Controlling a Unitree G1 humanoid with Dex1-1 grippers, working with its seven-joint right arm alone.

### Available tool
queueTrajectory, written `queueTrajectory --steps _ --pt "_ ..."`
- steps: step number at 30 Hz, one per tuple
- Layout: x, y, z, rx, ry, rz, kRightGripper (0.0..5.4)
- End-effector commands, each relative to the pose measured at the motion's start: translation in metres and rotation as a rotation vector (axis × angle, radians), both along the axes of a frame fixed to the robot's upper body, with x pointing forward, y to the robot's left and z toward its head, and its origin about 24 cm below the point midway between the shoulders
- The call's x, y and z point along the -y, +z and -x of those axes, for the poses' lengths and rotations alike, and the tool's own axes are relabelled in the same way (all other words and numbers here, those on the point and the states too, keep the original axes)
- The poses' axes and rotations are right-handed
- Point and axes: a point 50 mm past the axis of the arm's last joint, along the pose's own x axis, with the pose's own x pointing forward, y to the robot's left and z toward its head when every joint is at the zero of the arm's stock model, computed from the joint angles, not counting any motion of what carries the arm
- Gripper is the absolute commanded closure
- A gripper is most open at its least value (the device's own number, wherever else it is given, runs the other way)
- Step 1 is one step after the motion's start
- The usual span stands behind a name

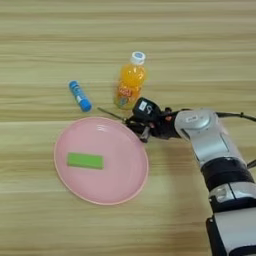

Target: Move the objects on the table

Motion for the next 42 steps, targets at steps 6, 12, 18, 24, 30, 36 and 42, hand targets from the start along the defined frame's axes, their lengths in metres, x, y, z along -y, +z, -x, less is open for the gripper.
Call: queueTrajectory --steps 6,12,18,24,30,36,42 --pt "0.004 0.046 -0.02 0.192 -0.02 0.012 3.87" --pt "0.001 0.063 -0.018 0.238 -0.001 -0.029 3.2" --pt "-0.004 0.075 -0.011 0.265 0.038 -0.057 2.44" --pt "-0.008 0.082 0.001 0.26 0.104 -0.087 1.78" --pt "-0.018 0.079 0.021 0.215 0.243 -0.107 0.97" --pt "-0.029 0.07 0.031 0.173 0.334 -0.176 0.18" --pt "-0.04 0.058 0.03 0.085 0.349 -0.248 0.03"
